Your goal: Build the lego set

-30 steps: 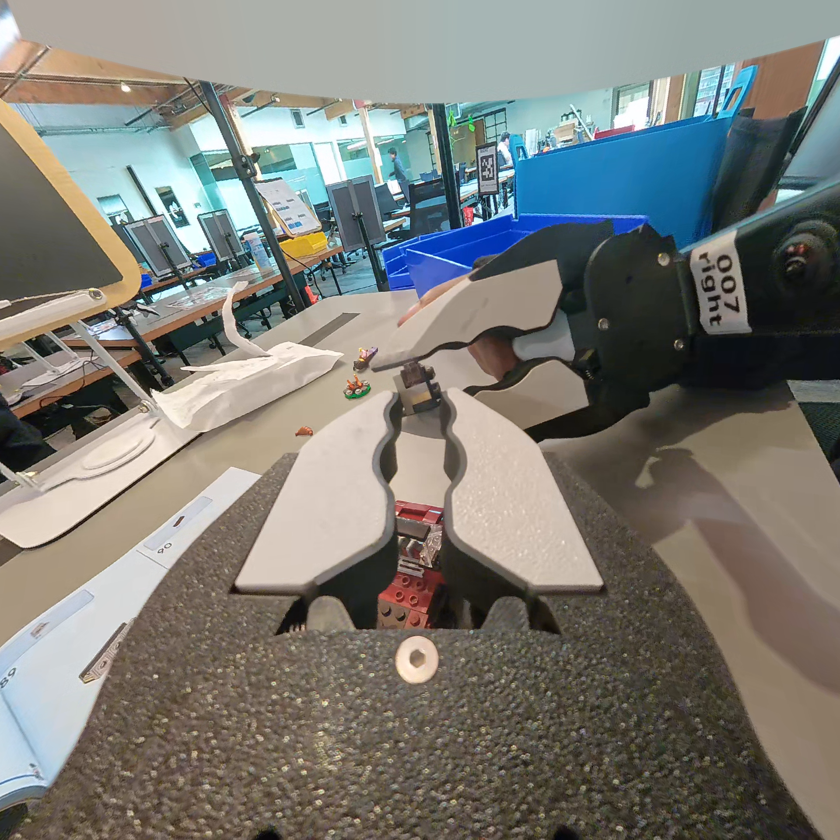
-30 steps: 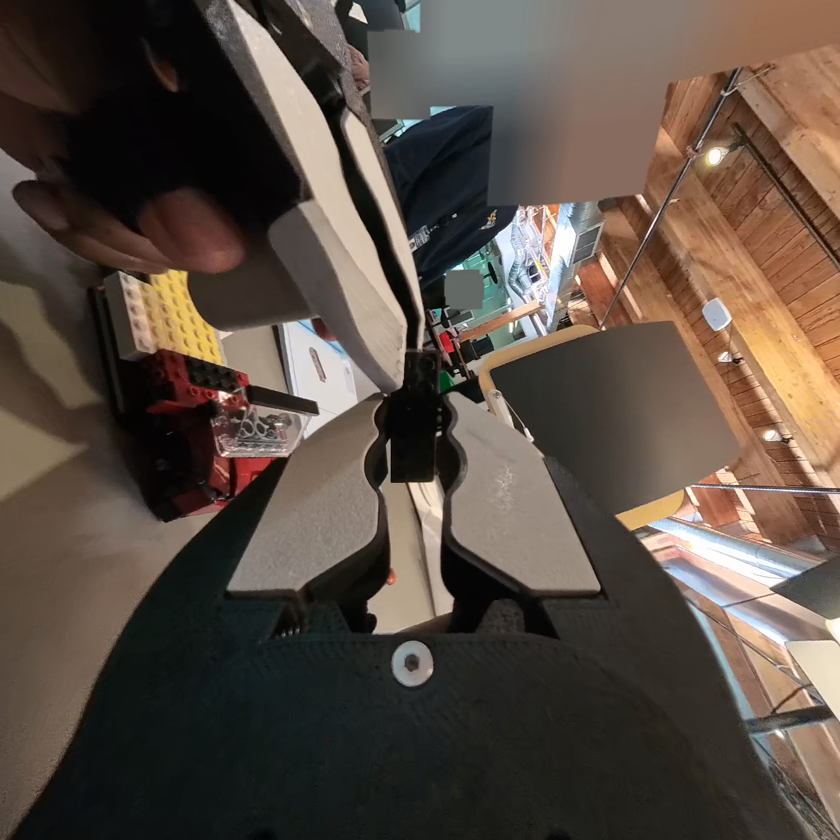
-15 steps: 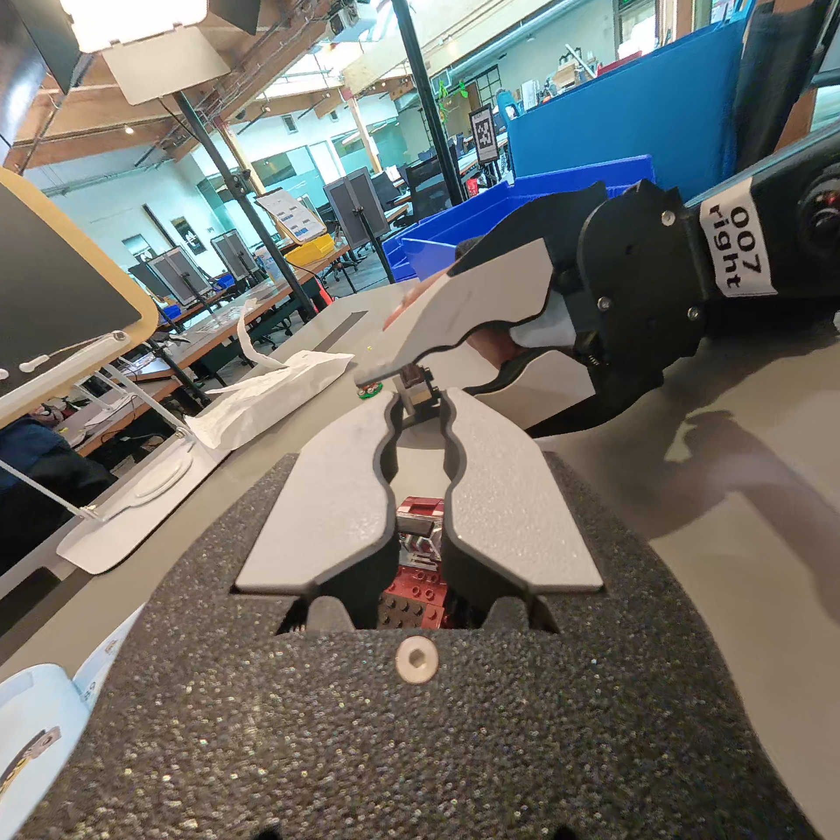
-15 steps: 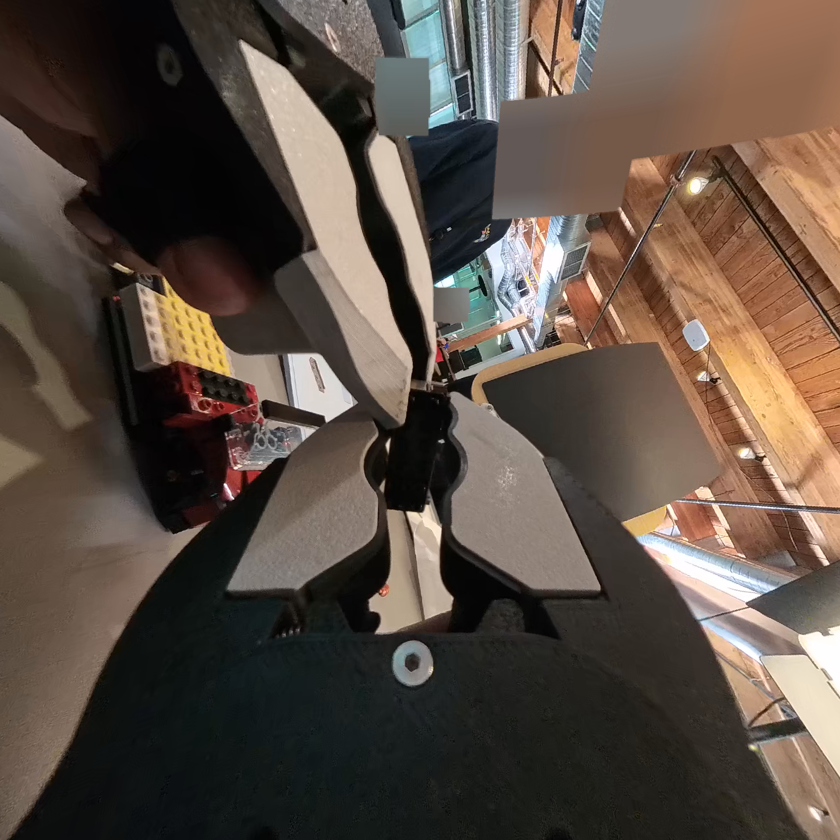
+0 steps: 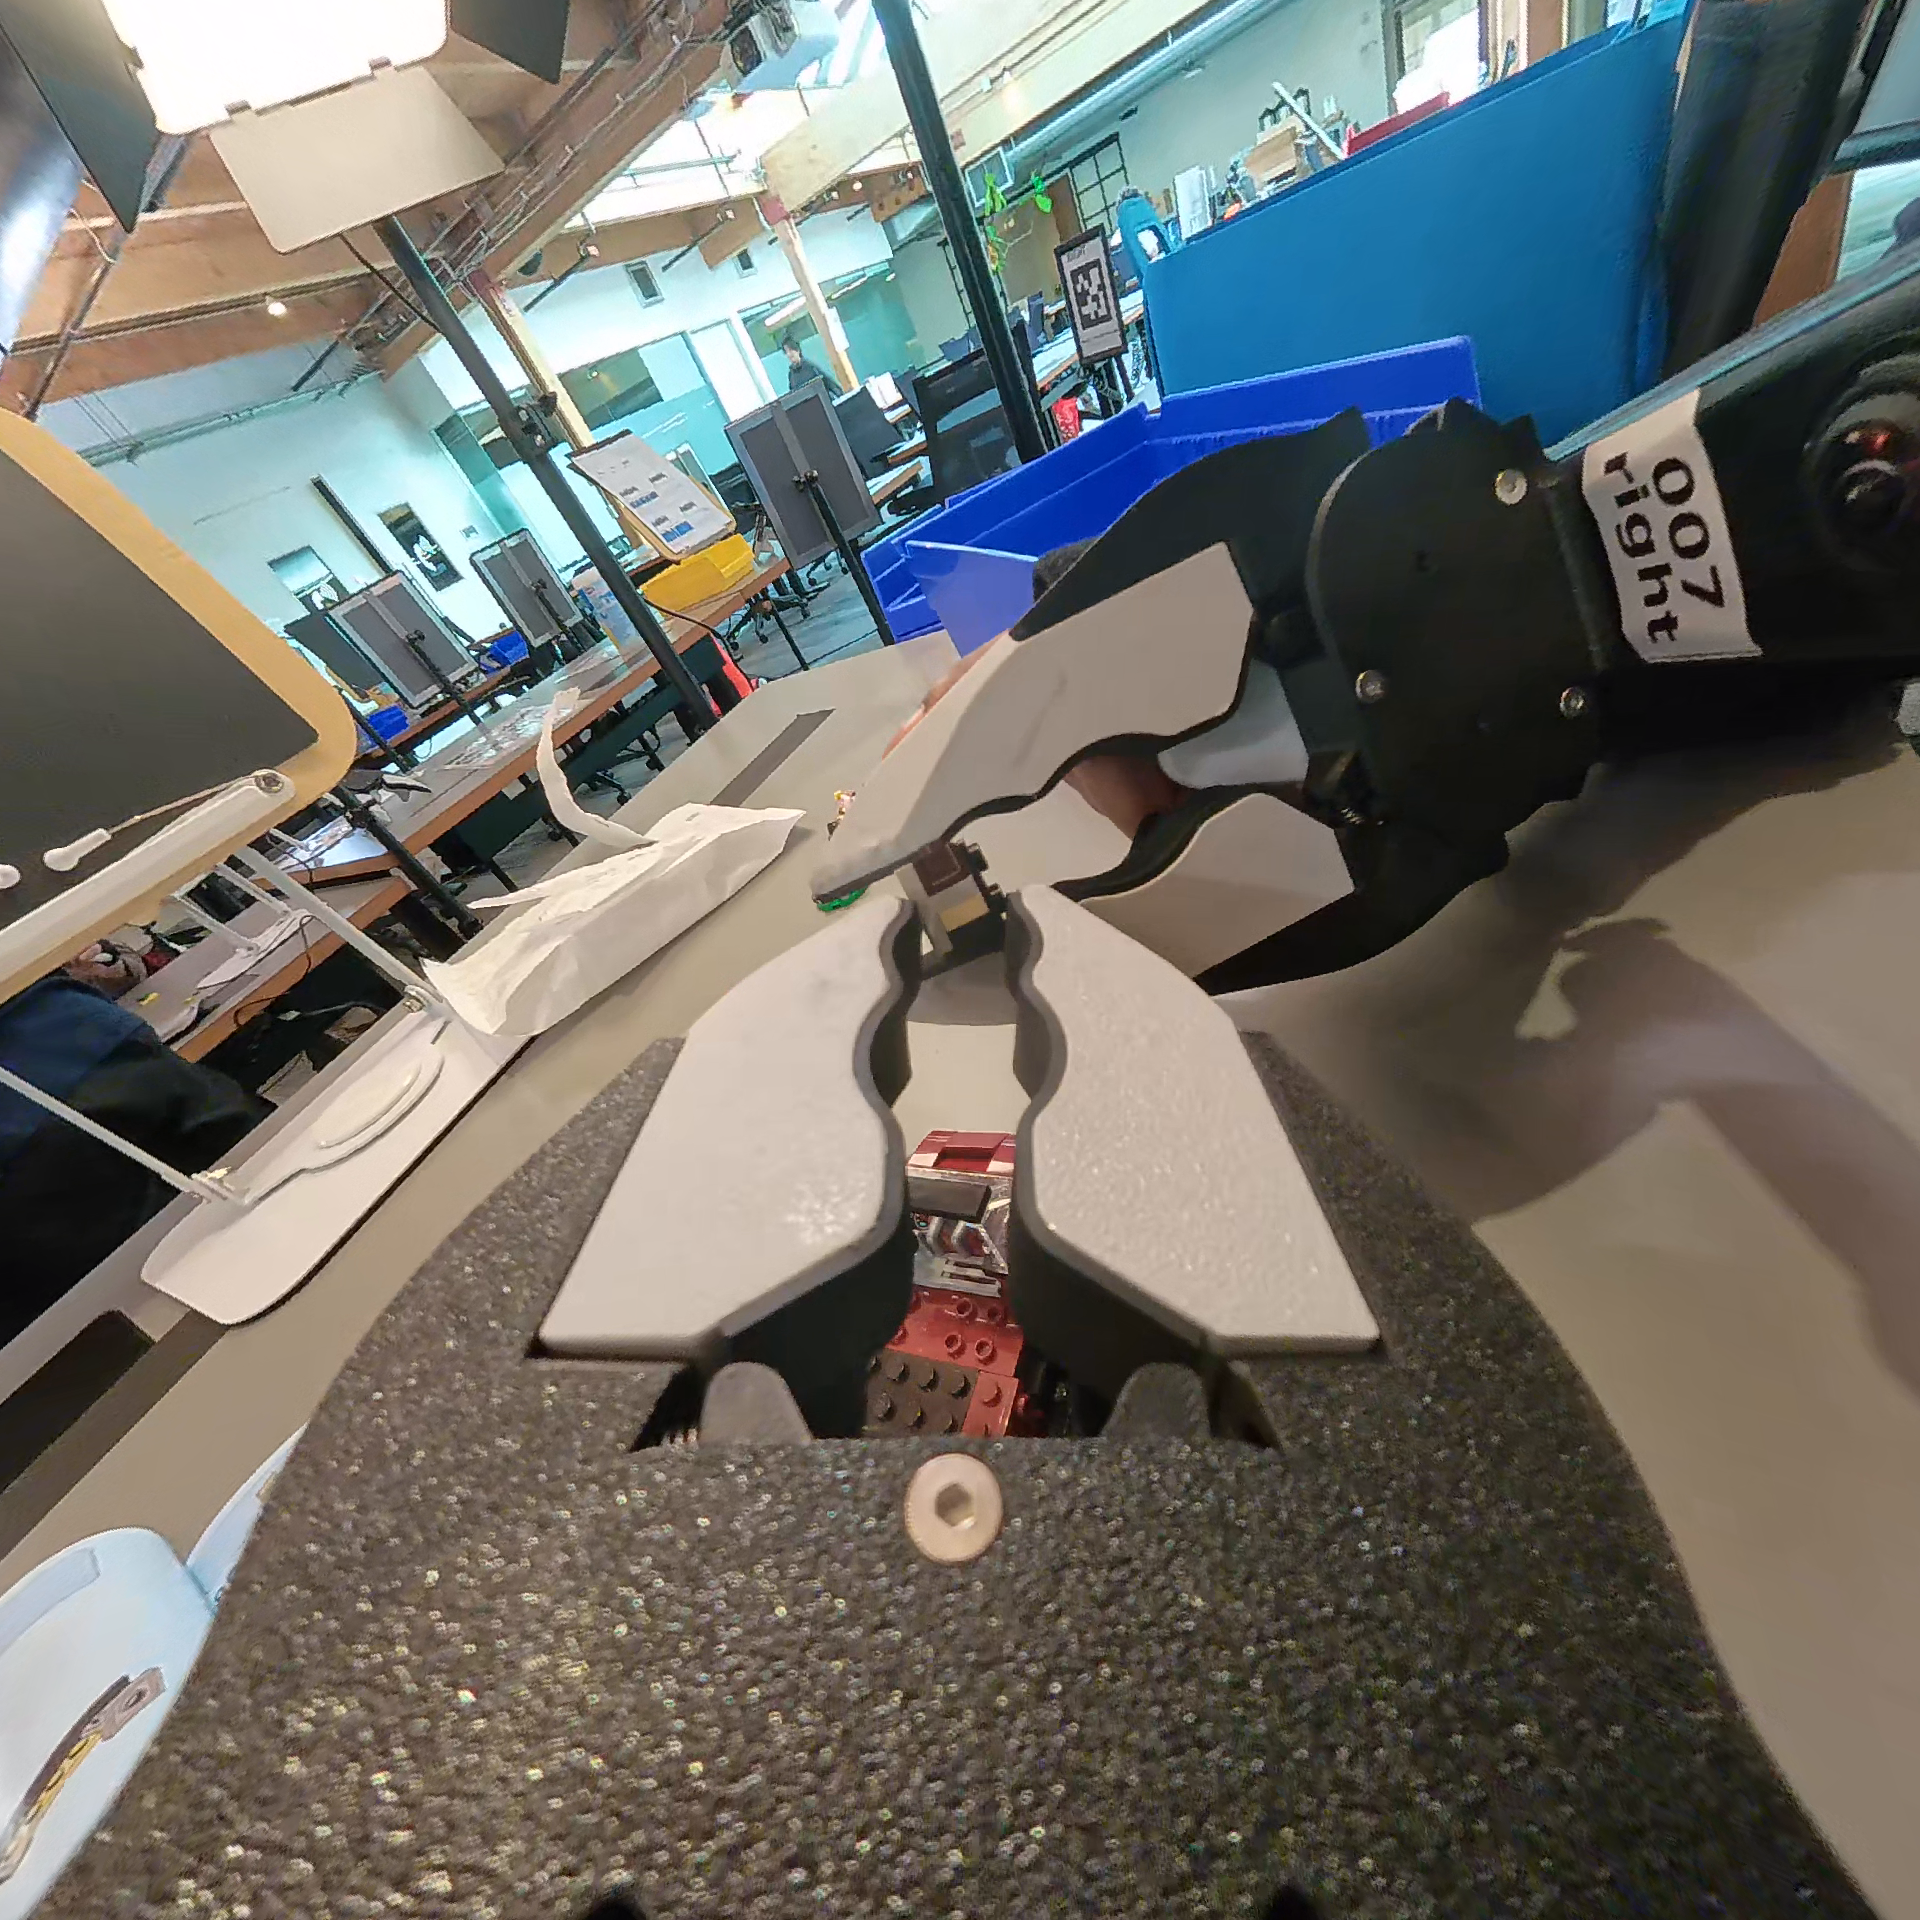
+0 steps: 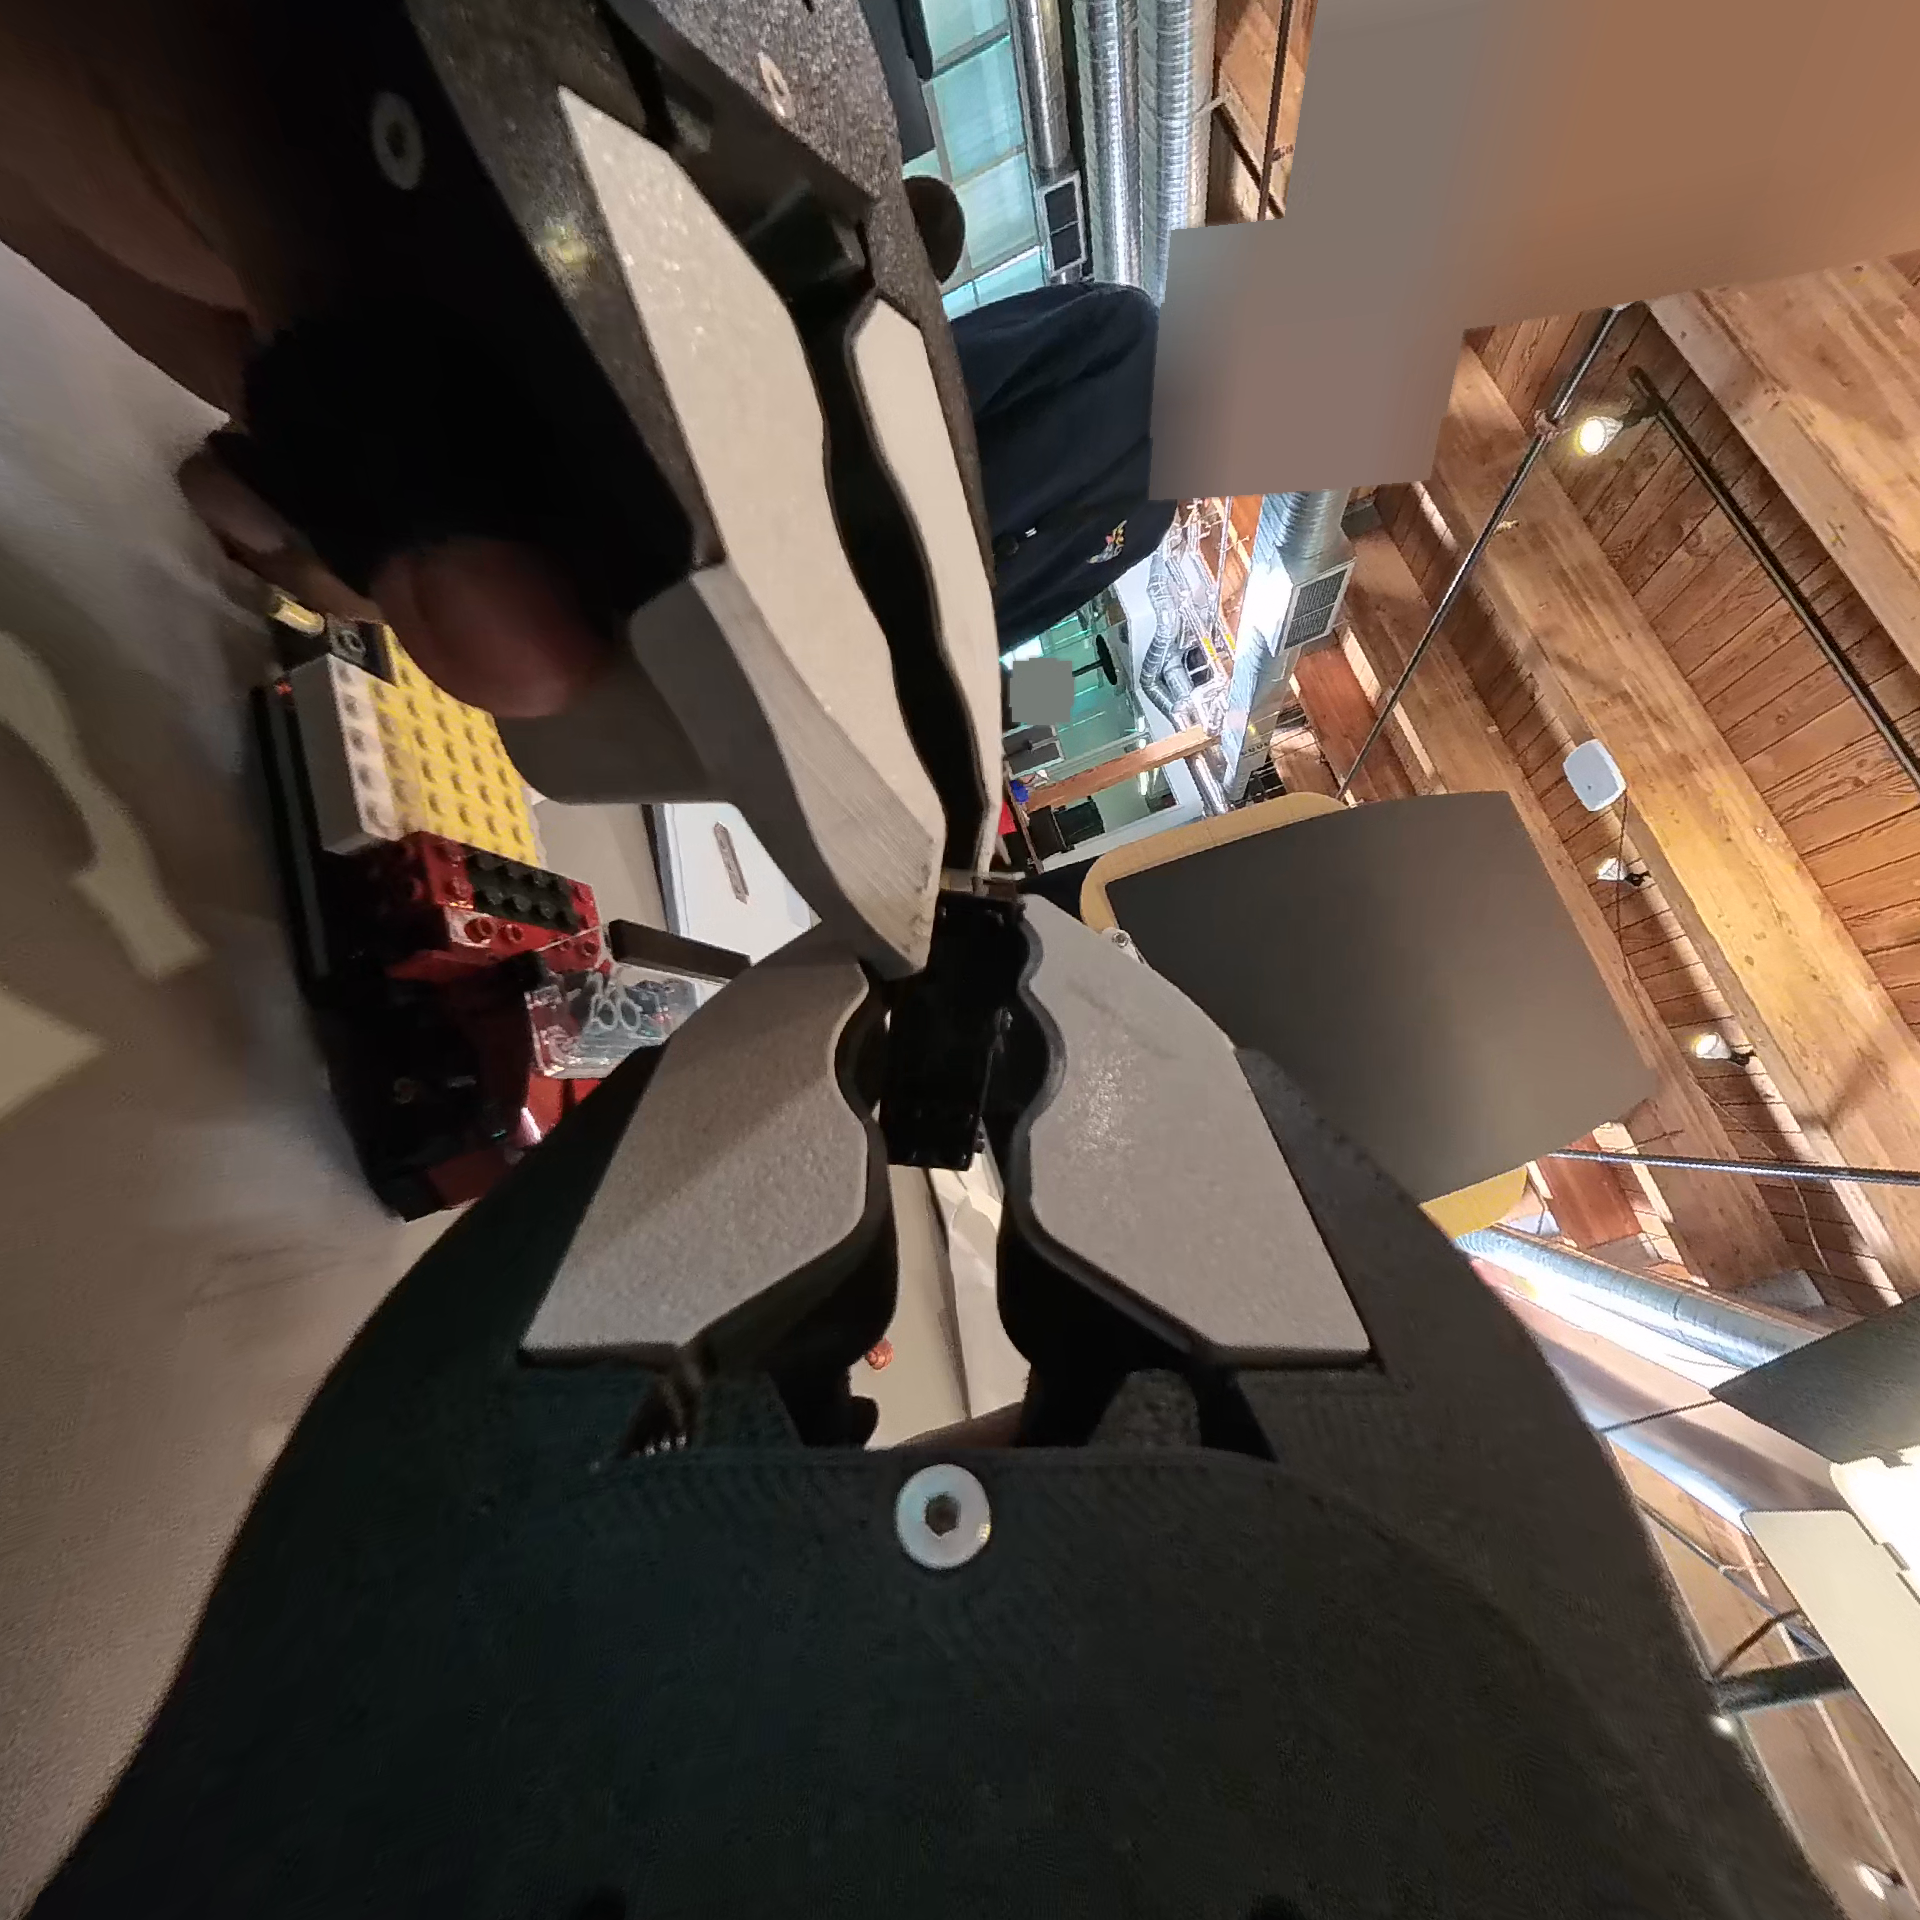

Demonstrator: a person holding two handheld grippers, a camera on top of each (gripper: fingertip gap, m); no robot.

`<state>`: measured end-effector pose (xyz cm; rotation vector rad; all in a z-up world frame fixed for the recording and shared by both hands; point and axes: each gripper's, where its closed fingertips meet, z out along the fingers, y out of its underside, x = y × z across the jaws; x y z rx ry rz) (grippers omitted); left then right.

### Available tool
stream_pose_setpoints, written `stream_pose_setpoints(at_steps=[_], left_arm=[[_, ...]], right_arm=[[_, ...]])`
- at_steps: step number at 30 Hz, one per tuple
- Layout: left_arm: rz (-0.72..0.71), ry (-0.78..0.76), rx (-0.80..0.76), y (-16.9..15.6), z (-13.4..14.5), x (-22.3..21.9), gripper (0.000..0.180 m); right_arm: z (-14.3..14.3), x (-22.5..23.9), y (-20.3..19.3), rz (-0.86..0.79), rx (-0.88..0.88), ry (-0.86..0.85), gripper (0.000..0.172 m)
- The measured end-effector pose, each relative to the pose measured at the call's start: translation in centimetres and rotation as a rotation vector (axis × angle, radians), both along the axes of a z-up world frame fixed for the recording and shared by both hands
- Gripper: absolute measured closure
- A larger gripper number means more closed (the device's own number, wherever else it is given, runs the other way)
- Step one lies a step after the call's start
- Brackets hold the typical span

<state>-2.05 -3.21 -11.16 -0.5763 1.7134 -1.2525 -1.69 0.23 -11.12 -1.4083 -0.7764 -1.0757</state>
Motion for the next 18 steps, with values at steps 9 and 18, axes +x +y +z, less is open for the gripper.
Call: stream_pose_setpoints(at_steps=[9,18], left_arm=[[0.014,-0.008,-0.012,0.36,0.15,0.24,0.165],[0.029,-0.014,0.005,0.52,0.00,0.38,0.165]], right_arm=[[0.43,0.38,0.00,-0.050,0.052,-0.022,0.148],[-0.08,0.78,0.19,-0.082,0.027,-0.038,0.153]])
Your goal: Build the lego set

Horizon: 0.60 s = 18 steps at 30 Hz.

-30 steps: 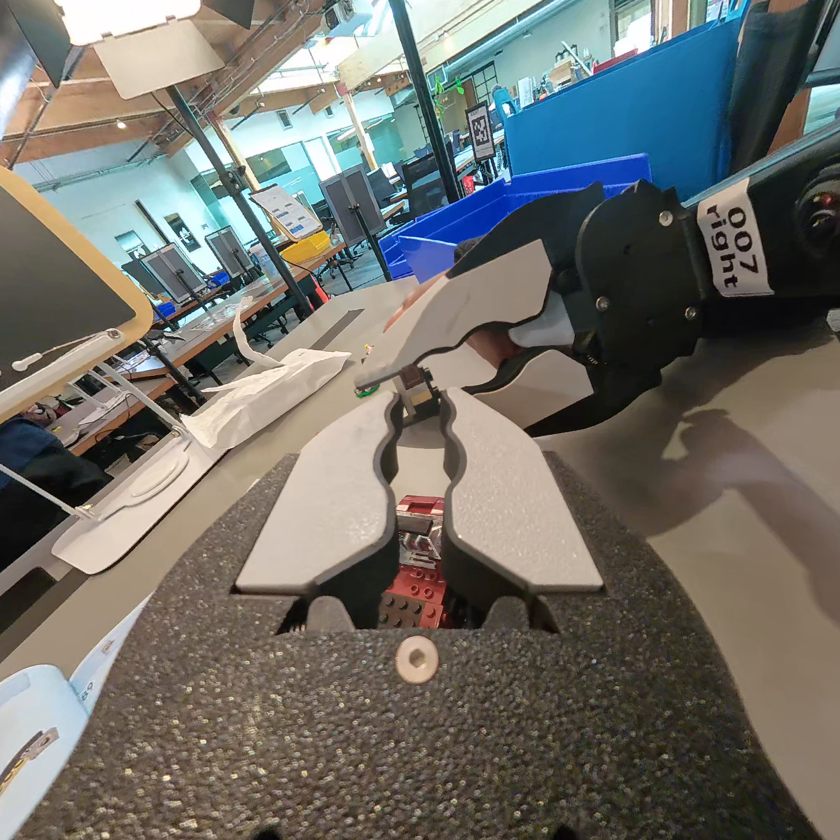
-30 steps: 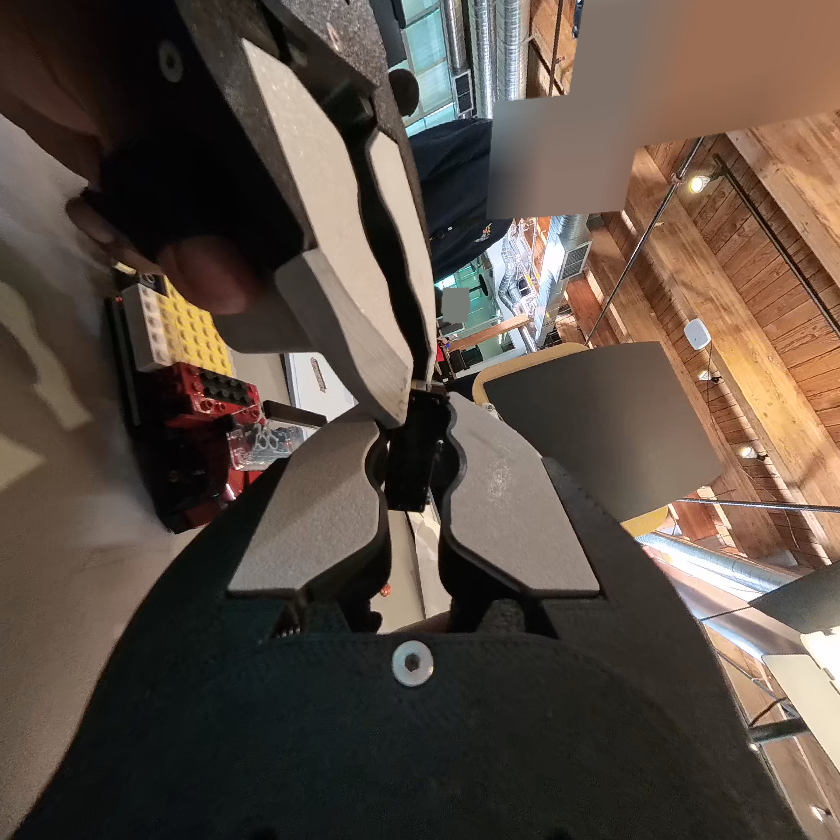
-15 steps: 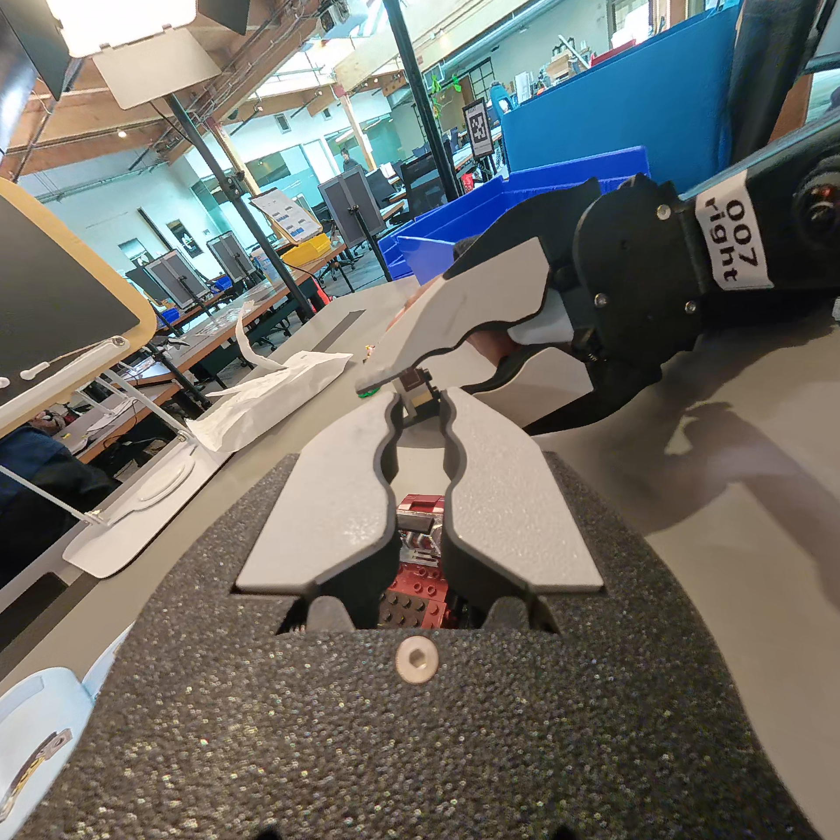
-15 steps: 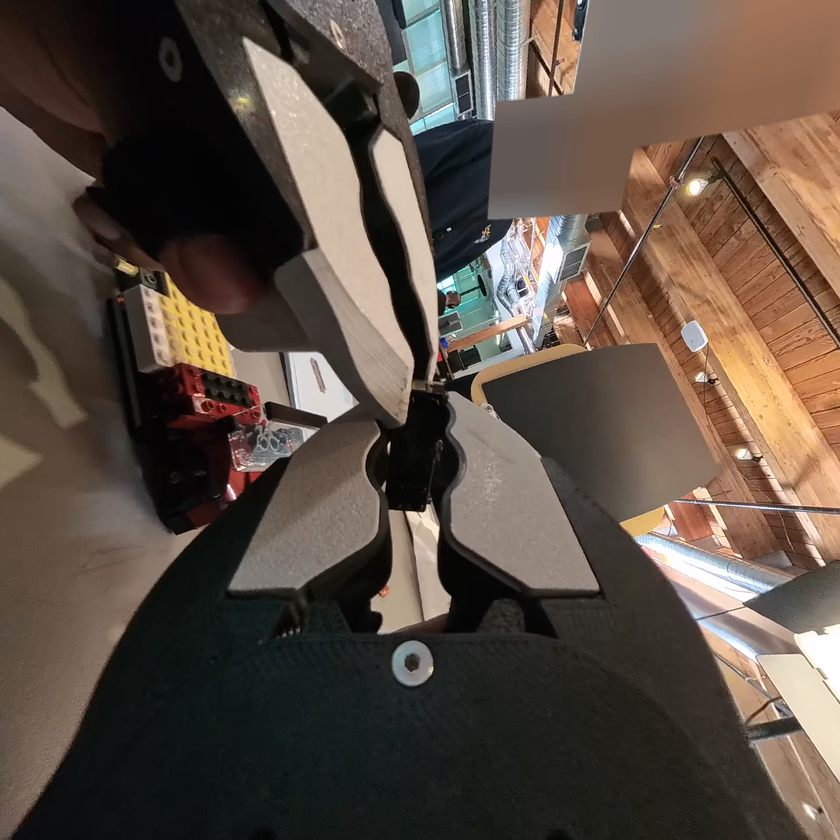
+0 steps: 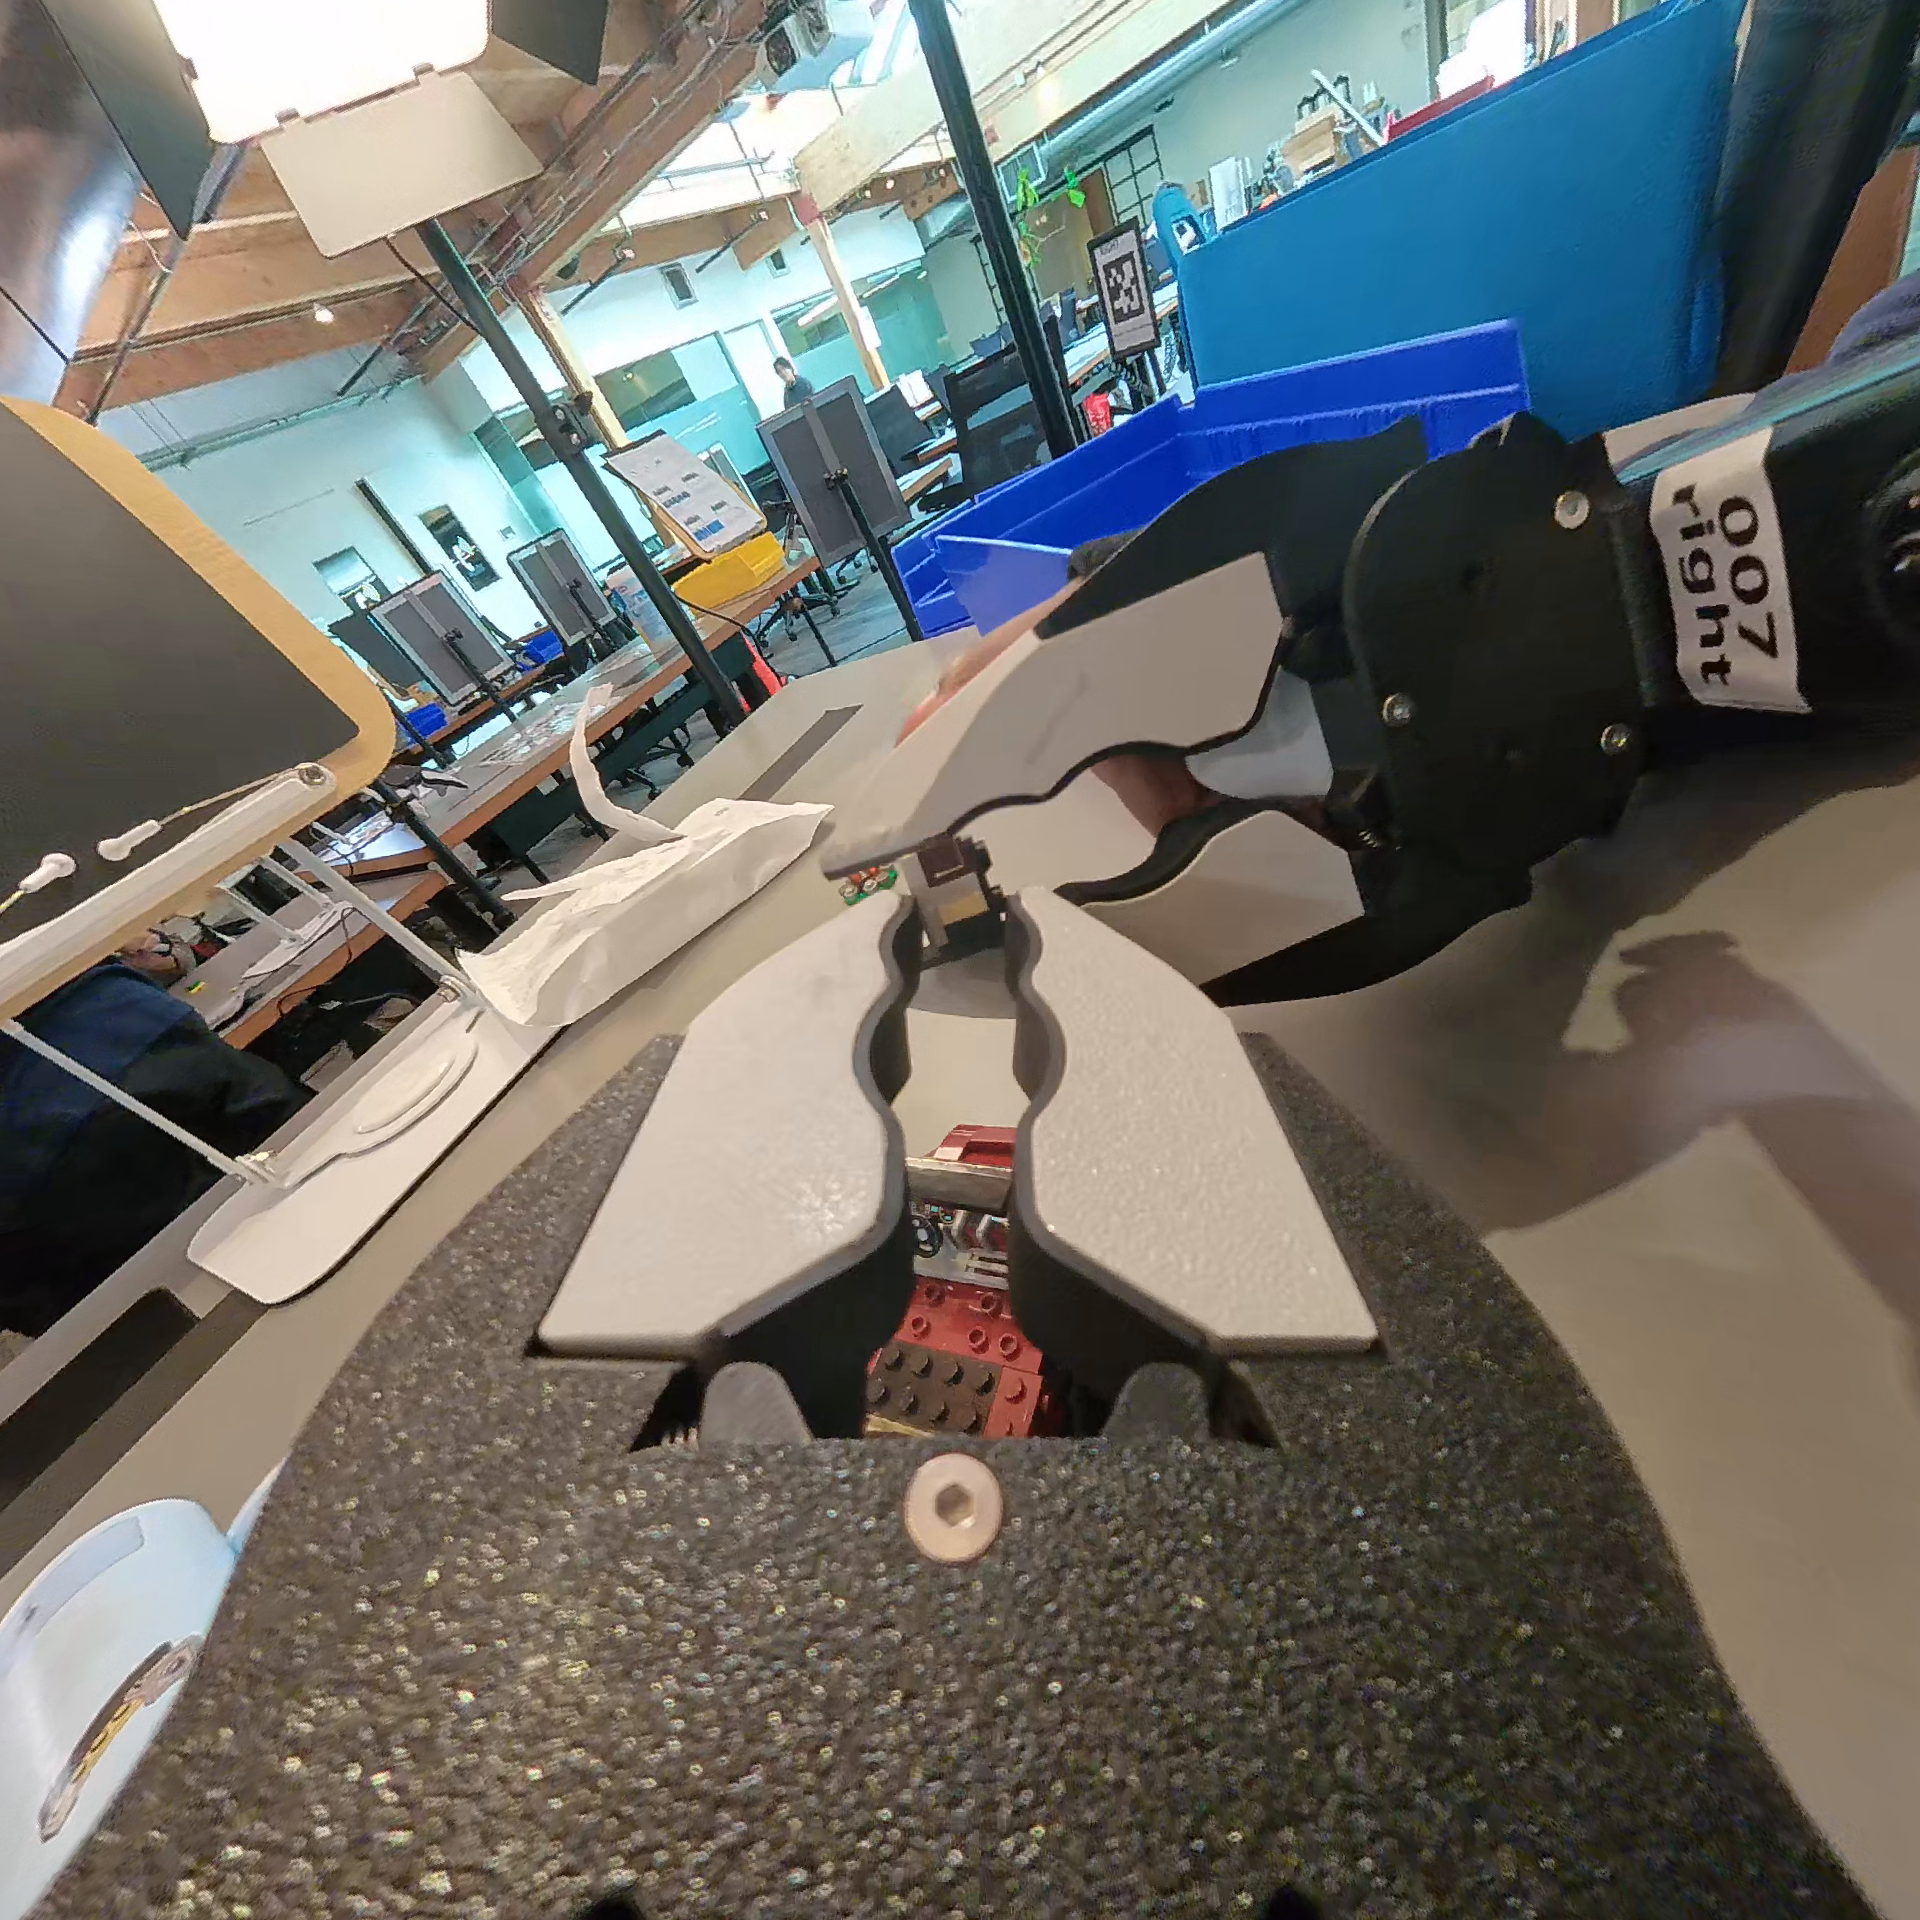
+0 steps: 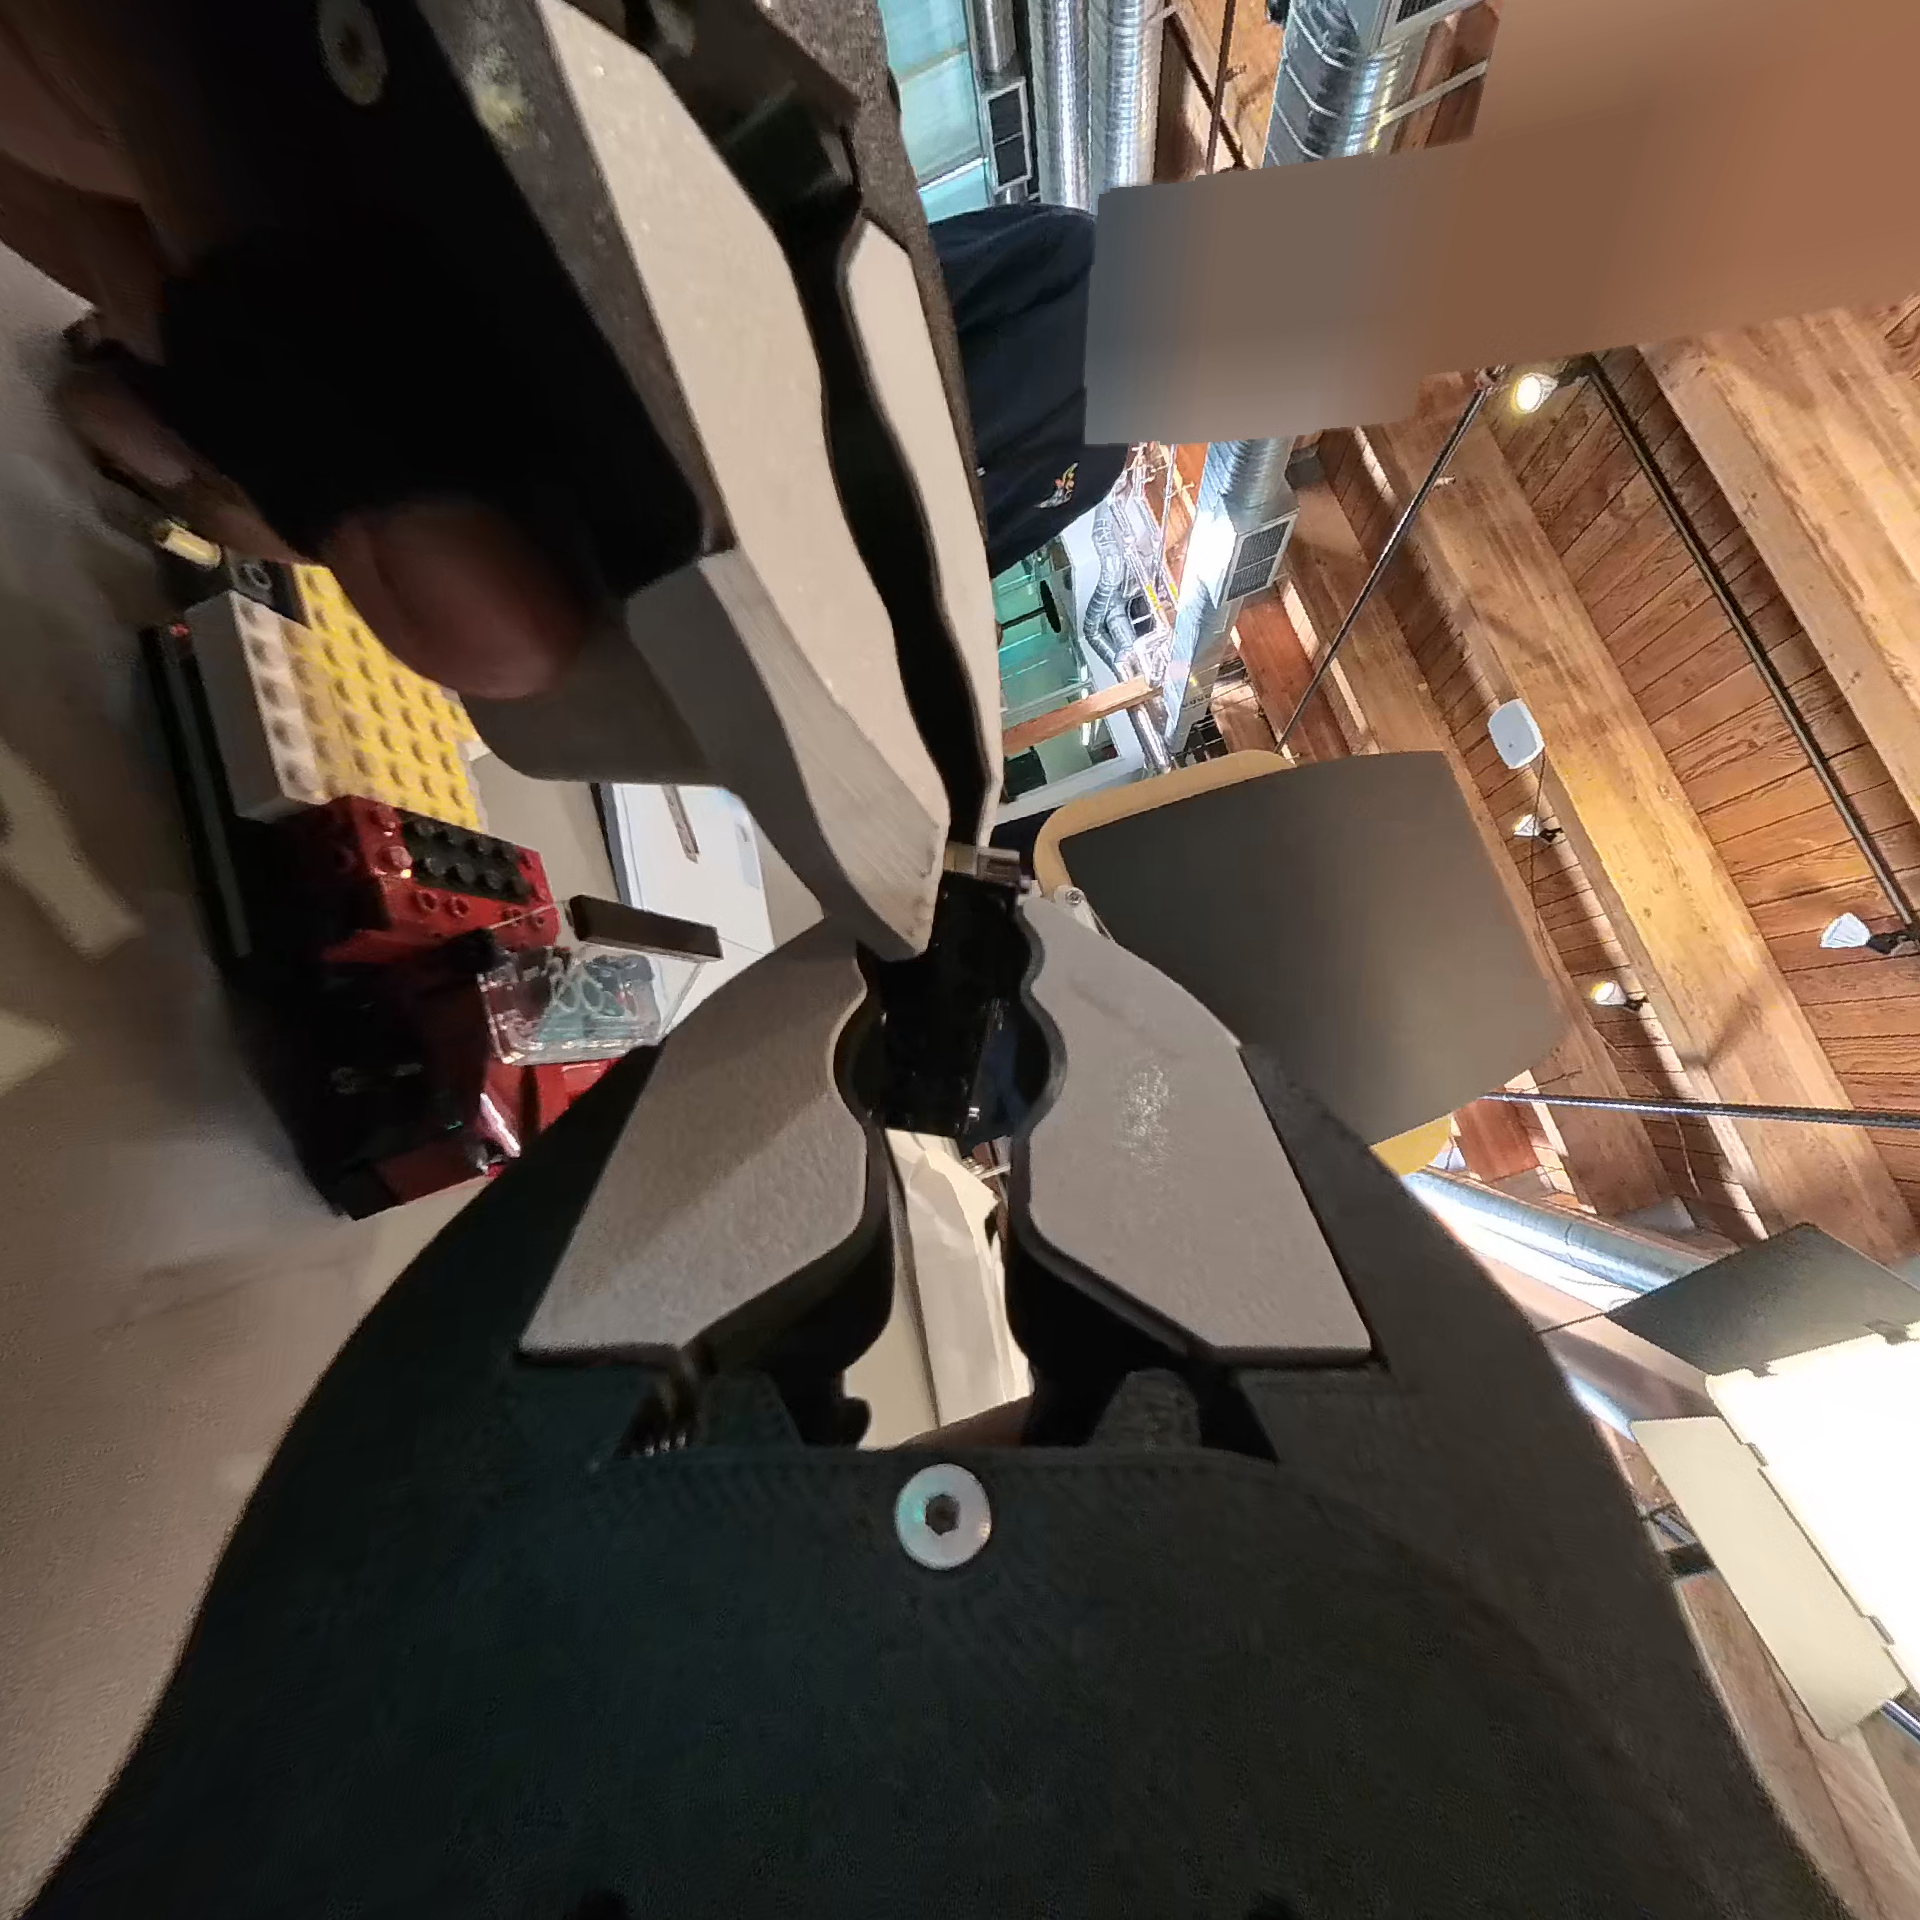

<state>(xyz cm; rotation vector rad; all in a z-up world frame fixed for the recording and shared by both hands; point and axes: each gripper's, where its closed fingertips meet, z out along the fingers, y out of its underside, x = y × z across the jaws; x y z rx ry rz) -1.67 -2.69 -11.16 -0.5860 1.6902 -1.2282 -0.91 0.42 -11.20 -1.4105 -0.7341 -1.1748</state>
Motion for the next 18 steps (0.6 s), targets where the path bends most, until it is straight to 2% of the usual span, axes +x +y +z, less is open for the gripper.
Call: stream_pose_setpoints(at_steps=[18], left_arm=[[0.008,0.011,-0.003,0.09,-0.16,0.19,0.164]], right_arm=[[-0.01,0.34,0.03,-0.034,-0.013,-0.032,0.154]])
